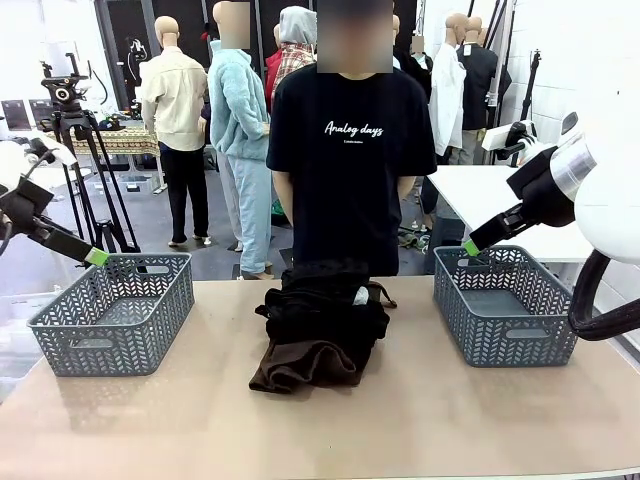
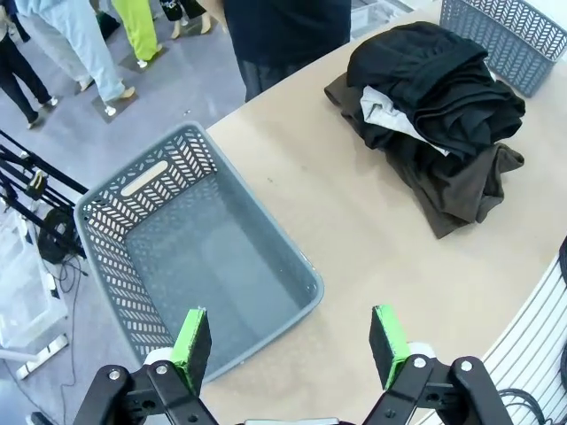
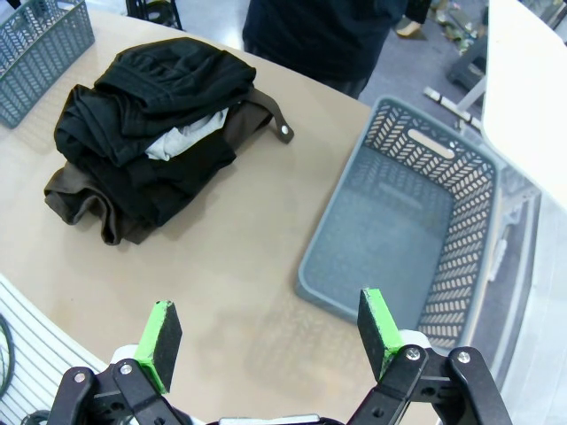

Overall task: Sort the tops and bottoms.
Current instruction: Lift clothes from the center of the table with your left hand.

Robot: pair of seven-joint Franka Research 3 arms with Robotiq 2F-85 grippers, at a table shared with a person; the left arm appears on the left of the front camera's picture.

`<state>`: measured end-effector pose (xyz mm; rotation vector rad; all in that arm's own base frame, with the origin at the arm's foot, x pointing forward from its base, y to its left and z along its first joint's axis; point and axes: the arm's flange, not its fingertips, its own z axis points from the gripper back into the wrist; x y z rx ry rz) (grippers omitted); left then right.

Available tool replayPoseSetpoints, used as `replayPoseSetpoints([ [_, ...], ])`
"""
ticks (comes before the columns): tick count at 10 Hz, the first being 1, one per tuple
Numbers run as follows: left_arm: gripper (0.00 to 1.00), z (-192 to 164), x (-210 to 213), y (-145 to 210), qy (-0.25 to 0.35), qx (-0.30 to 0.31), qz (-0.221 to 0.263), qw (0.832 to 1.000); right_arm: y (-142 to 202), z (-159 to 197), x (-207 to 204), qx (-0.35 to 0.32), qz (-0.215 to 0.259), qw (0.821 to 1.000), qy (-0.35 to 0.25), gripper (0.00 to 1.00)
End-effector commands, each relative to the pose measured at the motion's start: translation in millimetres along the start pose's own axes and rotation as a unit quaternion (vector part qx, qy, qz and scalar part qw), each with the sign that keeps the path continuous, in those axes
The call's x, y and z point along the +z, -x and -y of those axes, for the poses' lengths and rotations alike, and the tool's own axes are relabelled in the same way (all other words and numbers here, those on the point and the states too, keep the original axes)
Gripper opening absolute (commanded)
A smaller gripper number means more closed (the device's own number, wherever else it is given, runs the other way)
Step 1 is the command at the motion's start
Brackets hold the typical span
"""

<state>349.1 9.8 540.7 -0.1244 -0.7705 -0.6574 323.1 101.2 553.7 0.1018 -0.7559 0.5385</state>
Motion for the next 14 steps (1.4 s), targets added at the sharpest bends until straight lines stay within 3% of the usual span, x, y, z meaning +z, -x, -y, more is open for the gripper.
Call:
replayPoseSetpoints([
  [1,0.94,21.9,-13.2,35.2,0.015,0.002,0.001,1.0,-1.6,0.1,-3.4,-0.001,0.007,1.0,-0.006,1.0],
  [2,0.94,0.0,0.0,0.0,0.0,0.0,0.0,1.0,-1.6,0.1,-3.4,-0.001,0.007,1.0,-0.006,1.0],
  [12,0.94,1.3,-1.2,-0.3,0.001,0.001,-0.001,1.0,-3.8,12.4,-8.4,-0.006,0.011,1.0,-0.02,1.0],
  [13,0.94,26.5,41.6,-19.9,-0.084,-0.049,0.028,0.995,2.8,17.5,-9.3,-0.018,0.006,1.0,-0.022,1.0],
  [14,0.94,47.9,68.6,-47.1,-0.114,-0.058,0.074,0.989,10.2,21.1,-9.3,-0.025,0.009,0.999,-0.028,1.0],
])
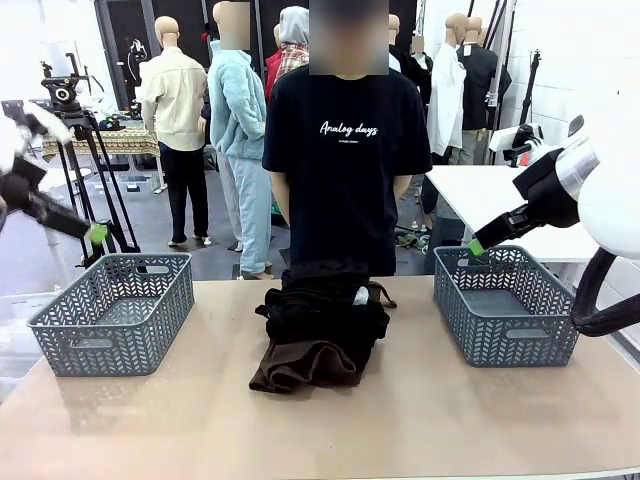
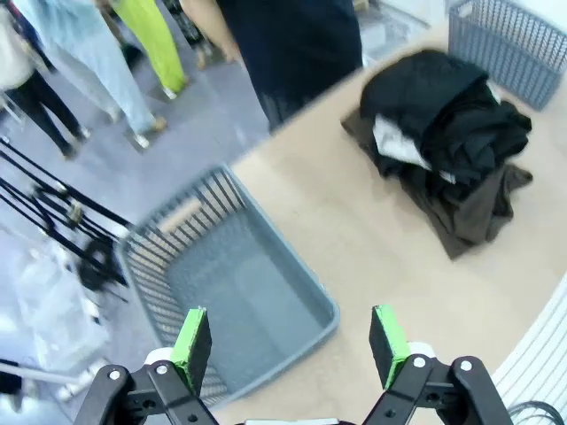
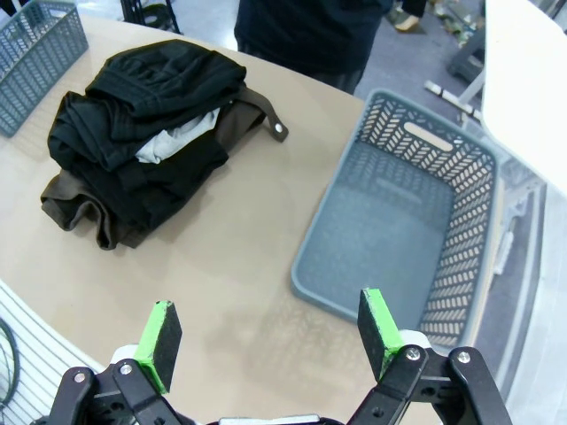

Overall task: Sort the tops and bottoms.
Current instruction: Lift clothes from the center of the table with your left hand.

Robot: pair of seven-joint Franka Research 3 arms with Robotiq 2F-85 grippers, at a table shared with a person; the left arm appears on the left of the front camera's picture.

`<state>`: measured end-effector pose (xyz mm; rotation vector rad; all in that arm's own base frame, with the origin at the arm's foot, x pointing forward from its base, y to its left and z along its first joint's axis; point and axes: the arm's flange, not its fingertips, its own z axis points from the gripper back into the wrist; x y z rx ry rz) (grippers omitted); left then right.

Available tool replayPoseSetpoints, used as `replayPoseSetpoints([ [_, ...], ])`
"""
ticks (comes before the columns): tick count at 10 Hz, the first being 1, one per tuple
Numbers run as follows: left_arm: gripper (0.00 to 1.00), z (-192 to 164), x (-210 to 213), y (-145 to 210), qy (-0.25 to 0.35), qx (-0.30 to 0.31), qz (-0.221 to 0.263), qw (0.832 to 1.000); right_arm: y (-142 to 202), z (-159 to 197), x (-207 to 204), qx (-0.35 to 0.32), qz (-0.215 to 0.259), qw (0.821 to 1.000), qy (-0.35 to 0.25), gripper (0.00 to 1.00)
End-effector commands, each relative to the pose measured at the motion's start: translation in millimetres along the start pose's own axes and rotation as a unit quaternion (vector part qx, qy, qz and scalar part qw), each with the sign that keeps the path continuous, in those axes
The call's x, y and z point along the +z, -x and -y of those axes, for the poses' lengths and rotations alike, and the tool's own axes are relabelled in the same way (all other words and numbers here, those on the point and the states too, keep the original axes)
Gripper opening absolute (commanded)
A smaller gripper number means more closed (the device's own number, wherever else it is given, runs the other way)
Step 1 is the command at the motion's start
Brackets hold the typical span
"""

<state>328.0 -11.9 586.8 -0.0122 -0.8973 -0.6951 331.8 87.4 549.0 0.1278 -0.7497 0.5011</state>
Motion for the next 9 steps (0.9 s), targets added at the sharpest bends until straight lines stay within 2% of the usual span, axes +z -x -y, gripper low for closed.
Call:
replayPoseSetpoints([
  [1,0.94,30.8,34.5,-54.8,-0.074,-0.02,0.061,0.995,12.6,11.8,-7.7,-0.009,0.014,0.999,-0.032,1.0],
  [3,0.94,70.8,6.8,-116.0,-0.032,-0.051,0.071,0.996,31.6,22.8,-9.7,-0.029,0.013,0.998,-0.052,1.0],
  [4,0.94,92.5,-5.3,-131.5,-0.015,-0.064,0.066,0.996,38.2,23.5,-10.5,-0.038,0.009,0.997,-0.065,1.0],
  [5,0.94,107.2,-15.8,-137.4,-0.003,-0.068,0.056,0.996,40.9,23.6,-12.3,-0.04,0.003,0.996,-0.079,1.0],
  [6,0.94,110.7,-21.7,-125.9,-0.005,-0.064,0.033,0.997,41.2,26.7,-19.9,-0.04,-0.001,0.995,-0.094,1.0],
  [7,0.94,113.4,1.8,-130.3,-0.01,-0.07,0.07,0.995,11.7,30.4,-3.9,-0.044,0.004,0.998,-0.049,1.0],
  [9,0.94,113.4,1.8,-130.3,-0.01,-0.07,0.07,0.995,11.7,30.4,-3.9,-0.044,0.004,0.998,-0.049,1.0],
])
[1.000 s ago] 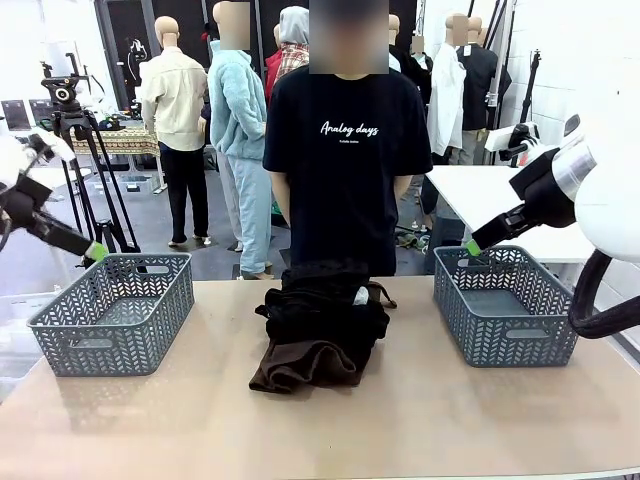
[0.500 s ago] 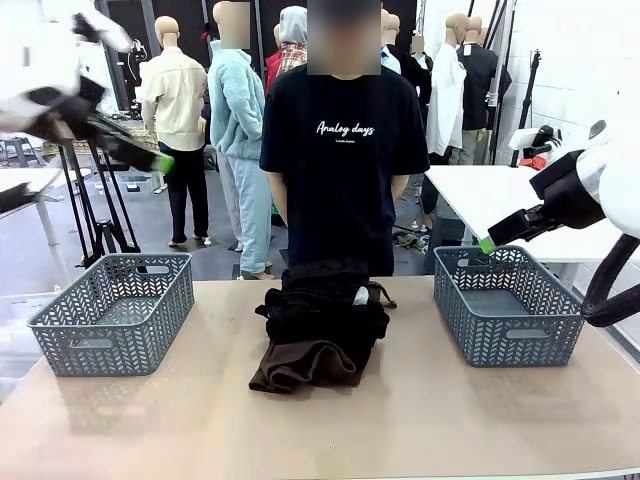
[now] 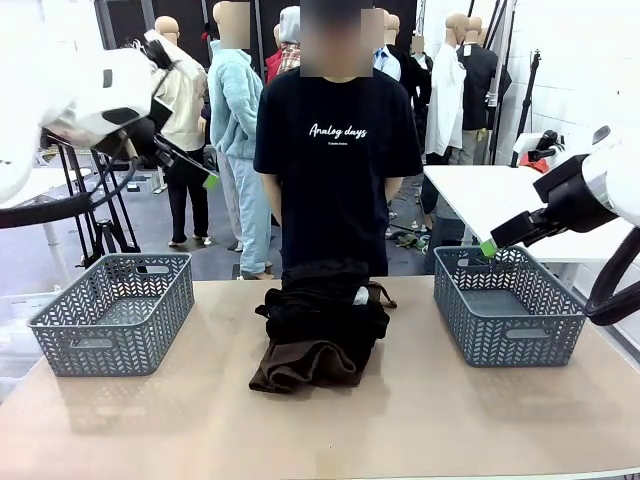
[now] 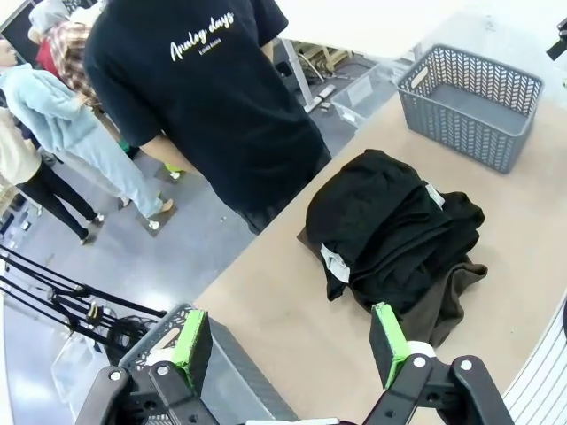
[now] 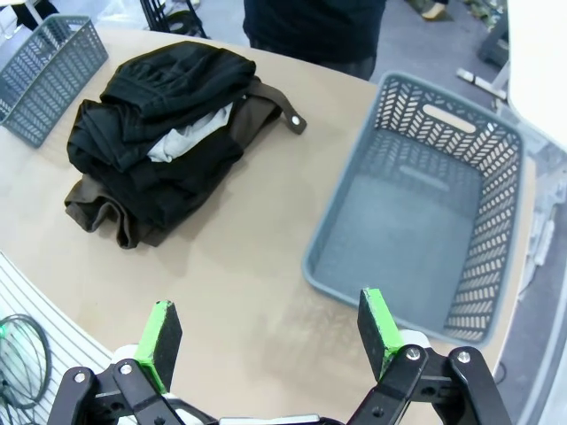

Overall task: Sort the tops and bottoms.
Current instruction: Lift clothes from the center of the table with your left hand.

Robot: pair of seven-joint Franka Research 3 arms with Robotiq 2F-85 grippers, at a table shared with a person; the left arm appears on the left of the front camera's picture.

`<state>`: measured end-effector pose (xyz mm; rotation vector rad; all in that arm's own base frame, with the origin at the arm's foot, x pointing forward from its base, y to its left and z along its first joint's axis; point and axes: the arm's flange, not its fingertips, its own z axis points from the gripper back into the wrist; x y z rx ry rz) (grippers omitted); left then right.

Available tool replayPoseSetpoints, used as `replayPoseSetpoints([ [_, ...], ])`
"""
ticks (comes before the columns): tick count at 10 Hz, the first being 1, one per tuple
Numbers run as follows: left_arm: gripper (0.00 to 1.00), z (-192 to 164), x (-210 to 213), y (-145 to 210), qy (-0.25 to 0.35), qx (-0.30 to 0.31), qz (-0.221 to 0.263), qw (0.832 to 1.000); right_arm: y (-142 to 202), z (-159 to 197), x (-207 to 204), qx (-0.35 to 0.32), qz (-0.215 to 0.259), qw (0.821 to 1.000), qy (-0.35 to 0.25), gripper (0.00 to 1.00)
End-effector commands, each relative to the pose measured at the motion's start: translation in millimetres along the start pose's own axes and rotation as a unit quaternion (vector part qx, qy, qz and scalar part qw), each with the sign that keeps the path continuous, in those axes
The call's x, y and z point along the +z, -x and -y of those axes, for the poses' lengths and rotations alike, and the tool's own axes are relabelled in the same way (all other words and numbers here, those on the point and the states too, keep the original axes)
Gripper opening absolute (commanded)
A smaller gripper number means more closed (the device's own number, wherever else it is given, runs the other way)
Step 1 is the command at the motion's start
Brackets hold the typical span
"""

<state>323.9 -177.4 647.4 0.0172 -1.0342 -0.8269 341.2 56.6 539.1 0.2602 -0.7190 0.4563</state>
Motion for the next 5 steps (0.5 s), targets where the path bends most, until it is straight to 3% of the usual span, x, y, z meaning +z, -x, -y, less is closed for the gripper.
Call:
replayPoseSetpoints([
  [1,0.94,-1.9,8.3,2.0,-0.004,0.0,0.005,1.0,-1.2,-0.5,0.3,0.0,0.002,1.0,0.004,1.0],
  [2,0.94,0.0,0.0,0.0,0.0,0.0,0.0,1.0,-1.2,-0.5,0.3,0.0,0.002,1.0,0.004,1.0],
  [3,0.94,5.7,-12.5,-15.6,0.046,0.007,0.022,0.999,-1.2,-0.5,0.3,0.0,0.002,1.0,0.004,1.0],
  [5,0.94,8.2,-83.8,-56.2,0.132,0.016,-0.022,0.991,-1.2,-0.5,0.3,0.0,0.002,1.0,0.004,1.0],
])
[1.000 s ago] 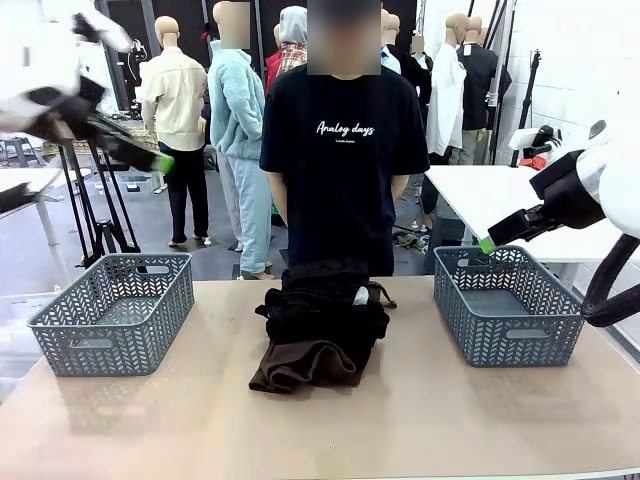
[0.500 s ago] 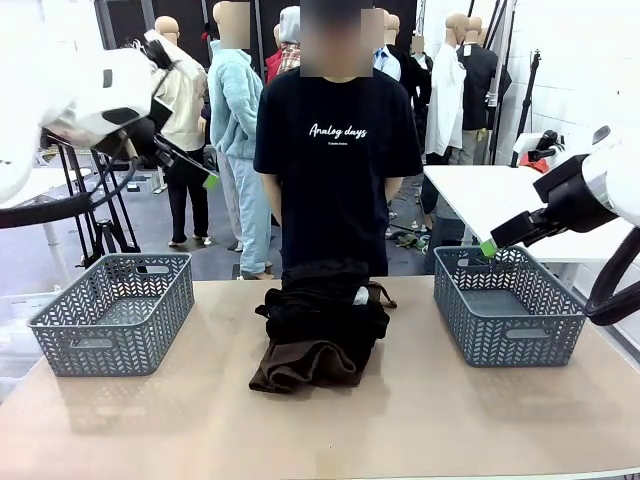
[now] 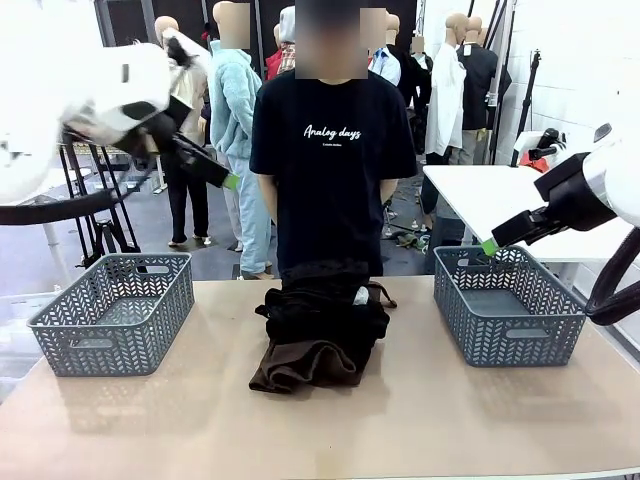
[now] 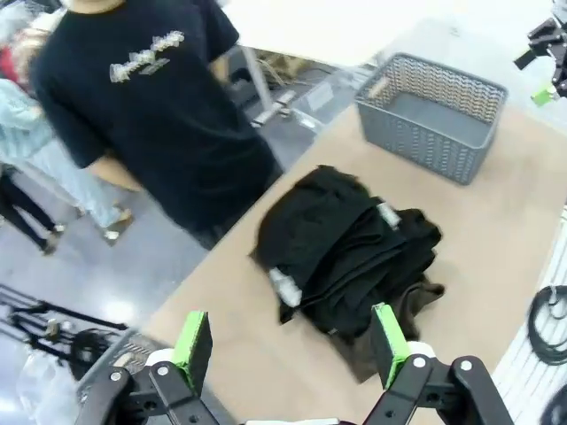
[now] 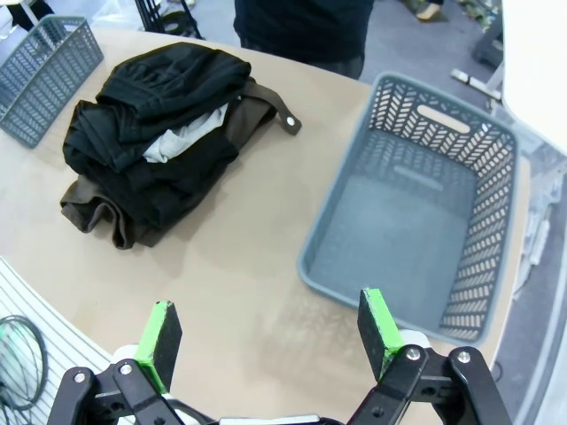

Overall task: Sort the tops and bottoms.
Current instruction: Lift clothes from the center of the table with your left hand.

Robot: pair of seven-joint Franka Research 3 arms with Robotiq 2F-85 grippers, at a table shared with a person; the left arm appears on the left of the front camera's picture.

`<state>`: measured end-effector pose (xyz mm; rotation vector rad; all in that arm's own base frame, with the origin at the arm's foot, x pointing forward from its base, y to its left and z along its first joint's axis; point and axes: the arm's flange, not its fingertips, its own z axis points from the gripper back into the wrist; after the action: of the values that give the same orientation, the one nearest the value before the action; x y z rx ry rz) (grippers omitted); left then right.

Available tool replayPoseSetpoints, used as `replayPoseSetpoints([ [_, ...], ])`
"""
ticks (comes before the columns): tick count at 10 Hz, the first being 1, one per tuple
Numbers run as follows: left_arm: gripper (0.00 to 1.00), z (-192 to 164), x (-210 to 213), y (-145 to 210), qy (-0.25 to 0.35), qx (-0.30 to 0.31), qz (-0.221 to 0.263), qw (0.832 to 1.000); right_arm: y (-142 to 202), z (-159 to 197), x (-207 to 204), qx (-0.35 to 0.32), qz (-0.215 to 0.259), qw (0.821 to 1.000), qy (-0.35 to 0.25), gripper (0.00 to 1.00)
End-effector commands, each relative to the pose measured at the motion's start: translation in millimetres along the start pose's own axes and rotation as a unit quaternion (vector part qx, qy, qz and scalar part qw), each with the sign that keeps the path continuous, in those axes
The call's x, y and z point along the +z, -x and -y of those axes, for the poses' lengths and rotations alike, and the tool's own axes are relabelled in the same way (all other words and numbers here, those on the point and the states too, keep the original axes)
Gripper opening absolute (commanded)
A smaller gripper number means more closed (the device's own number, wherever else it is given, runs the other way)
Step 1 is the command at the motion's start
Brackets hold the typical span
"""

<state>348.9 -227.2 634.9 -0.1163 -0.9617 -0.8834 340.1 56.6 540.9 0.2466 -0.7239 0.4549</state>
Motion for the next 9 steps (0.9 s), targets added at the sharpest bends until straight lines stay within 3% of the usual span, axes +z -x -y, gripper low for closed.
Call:
replayPoseSetpoints([
  [1,0.94,-26.2,-74.5,-46.4,0.073,0.015,-0.05,0.996,-0.6,0.1,-1.7,-0.002,0.002,1.0,-0.002,1.0],
  [5,0.94,-29.1,-167.9,-68.9,0.094,0.068,-0.148,0.982,-0.6,0.1,-1.7,-0.002,0.002,1.0,-0.002,1.0],
  [6,0.94,-27.7,-171.3,-62.1,0.114,0.079,-0.159,0.977,-0.6,0.1,-1.7,-0.002,0.002,1.0,-0.002,1.0],
  [8,0.94,-24.5,-171.8,-51.6,0.094,0.06,-0.134,0.985,-0.6,0.1,-1.7,-0.002,0.002,1.0,-0.002,1.0],
  [9,0.94,-29.3,-181.9,-55.0,0.102,0.065,-0.151,0.981,-0.6,0.1,-1.7,-0.002,0.002,1.0,-0.002,1.0],
])
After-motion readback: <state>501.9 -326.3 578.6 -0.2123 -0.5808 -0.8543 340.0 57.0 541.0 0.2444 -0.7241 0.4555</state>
